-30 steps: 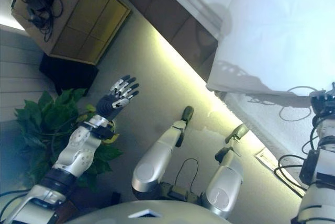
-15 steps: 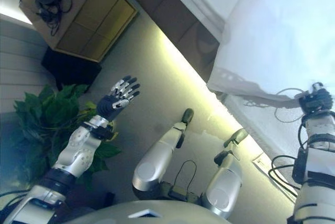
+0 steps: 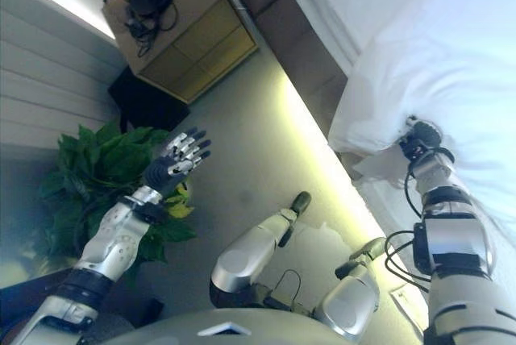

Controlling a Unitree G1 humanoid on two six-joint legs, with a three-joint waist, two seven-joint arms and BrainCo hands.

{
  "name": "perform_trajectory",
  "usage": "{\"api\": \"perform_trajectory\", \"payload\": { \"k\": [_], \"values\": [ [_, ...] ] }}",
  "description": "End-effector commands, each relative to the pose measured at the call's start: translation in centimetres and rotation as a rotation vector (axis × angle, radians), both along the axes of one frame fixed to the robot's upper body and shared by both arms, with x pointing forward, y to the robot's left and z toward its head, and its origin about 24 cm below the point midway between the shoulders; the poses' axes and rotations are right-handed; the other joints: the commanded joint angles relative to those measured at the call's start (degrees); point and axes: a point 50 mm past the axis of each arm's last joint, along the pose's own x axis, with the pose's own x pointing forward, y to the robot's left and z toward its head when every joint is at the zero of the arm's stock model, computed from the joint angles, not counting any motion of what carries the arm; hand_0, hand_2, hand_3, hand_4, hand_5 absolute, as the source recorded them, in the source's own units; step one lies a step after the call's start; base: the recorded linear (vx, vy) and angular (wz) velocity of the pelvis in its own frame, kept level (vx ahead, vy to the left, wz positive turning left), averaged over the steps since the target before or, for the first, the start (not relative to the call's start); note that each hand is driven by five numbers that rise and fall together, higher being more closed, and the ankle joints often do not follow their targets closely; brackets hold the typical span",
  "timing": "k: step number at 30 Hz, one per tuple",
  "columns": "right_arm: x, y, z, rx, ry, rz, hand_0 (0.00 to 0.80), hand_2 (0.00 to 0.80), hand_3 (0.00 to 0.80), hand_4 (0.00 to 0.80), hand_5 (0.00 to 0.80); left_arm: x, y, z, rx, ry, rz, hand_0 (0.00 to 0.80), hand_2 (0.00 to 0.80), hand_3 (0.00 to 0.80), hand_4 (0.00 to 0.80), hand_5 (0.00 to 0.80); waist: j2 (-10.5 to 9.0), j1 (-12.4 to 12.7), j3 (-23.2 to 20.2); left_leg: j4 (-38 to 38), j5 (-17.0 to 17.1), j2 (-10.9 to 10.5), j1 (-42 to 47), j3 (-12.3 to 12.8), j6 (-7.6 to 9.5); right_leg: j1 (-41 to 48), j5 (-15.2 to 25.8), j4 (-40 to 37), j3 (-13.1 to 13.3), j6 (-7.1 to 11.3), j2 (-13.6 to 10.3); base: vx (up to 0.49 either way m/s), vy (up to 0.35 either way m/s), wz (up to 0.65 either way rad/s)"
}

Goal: Make the bed neatly

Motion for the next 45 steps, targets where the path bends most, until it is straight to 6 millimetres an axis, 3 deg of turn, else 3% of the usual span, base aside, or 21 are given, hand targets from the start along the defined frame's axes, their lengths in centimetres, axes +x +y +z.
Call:
{"api": "perform_trajectory", "payload": {
  "k": [1,9,14,15,16,23,29,37,45],
  "values": [
    [2.5,5.8,1.2,-0.059,-0.05,0.235,0.8,0.8,0.8,0.8,0.8,0.1,-0.5,1.3,-0.013,-0.071,-0.04,0.0,0.0,0.0,0.0,0.0,-0.78,3.05,-1.79,0.6,2.11,1.41,-4.18,4.41,-0.76,1.19,-3.42,8.89,1.47,1.53,-3.58,0.047,0.025,0.2],
    [4.0,11.6,1.6,-0.159,-0.016,0.45,0.8,0.8,0.8,0.8,0.8,0.2,-1.1,1.4,-0.06,-0.084,-0.055,0.0,0.0,0.0,0.0,0.0,0.15,4.71,-1.39,-0.32,3.19,0.13,-3.15,3.69,-0.91,3.09,-2.8,8.04,-0.36,1.5,-3.57,0.017,0.011,0.11],
    [4.3,12.9,1.9,-0.138,-0.021,0.425,0.8,0.8,0.8,0.8,0.8,0.3,-1.5,1.0,-0.044,-0.076,-0.071,0.0,0.0,0.0,0.0,0.0,0.22,4.49,-0.86,0.16,3.29,-0.3,-2.89,3.68,-1.0,3.04,-2.41,8.92,-0.42,1.36,-3.95,0.006,0.008,0.07],
    [4.3,12.6,1.9,-0.148,-0.011,0.417,0.659,0.659,0.659,0.659,0.659,0.3,-1.5,1.0,-0.041,-0.079,-0.075,0.0,0.0,0.0,0.0,0.0,0.12,4.46,-0.63,0.29,3.24,-0.3,-2.92,3.68,-0.97,2.89,-2.27,9.03,-0.38,1.38,-4.0,-0.026,-0.025,0.07],
    [4.2,12.4,1.6,-0.151,0.008,0.403,0.0,0.0,0.0,0.0,0.0,0.2,-1.5,1.0,-0.036,-0.081,-0.084,0.0,0.0,0.0,0.0,0.0,-0.03,4.43,-0.34,0.45,3.17,-0.26,-3.02,3.67,-0.93,2.67,-2.11,9.13,-0.29,1.42,-4.01,-0.038,-0.042,0.08],
    [2.9,9.8,-0.5,-0.053,0.071,0.303,0.0,0.0,0.0,0.0,0.0,0.3,-0.9,1.6,-0.001,-0.112,-0.099,0.0,0.0,0.0,0.0,0.0,-1.5,4.35,0.81,0.62,2.88,0.43,-3.18,3.93,-0.63,2.86,-0.91,7.79,-0.43,1.56,-2.84,-0.062,-0.096,0.02],
    [0.9,7.6,-2.9,0.133,0.089,0.184,0.0,0.0,0.0,0.0,0.0,0.8,-0.9,1.9,0.011,-0.133,-0.083,0.0,0.0,0.0,0.0,0.0,-2.11,3.17,0.75,0.1,2.64,1.03,-2.6,4.21,-0.32,2.22,-0.65,7.67,0.33,1.58,-2.0,-0.059,-0.053,-0.03],
    [-2.9,6.4,-7.3,0.277,0.11,0.091,0.0,0.0,0.0,0.0,0.0,0.9,-0.2,2.5,0.026,-0.181,-0.033,0.0,0.0,0.0,0.0,0.0,-2.81,0.38,0.6,-0.75,2.19,2.34,-1.79,5.34,-0.11,0.64,-0.68,7.68,2.01,1.47,-0.99,-0.071,-0.041,-0.1],
    [-8.8,4.2,-11.6,0.361,0.109,-0.025,0.0,0.0,0.0,0.0,0.0,1.4,-0.1,2.9,0.093,-0.242,0.056,0.0,0.0,0.0,0.0,0.0,-4.19,-4.28,1.02,-3.03,2.01,4.78,-0.08,7.7,-0.14,-0.78,-0.8,6.65,4.7,1.16,1.28,-0.095,-0.048,-0.2]
  ]
}}
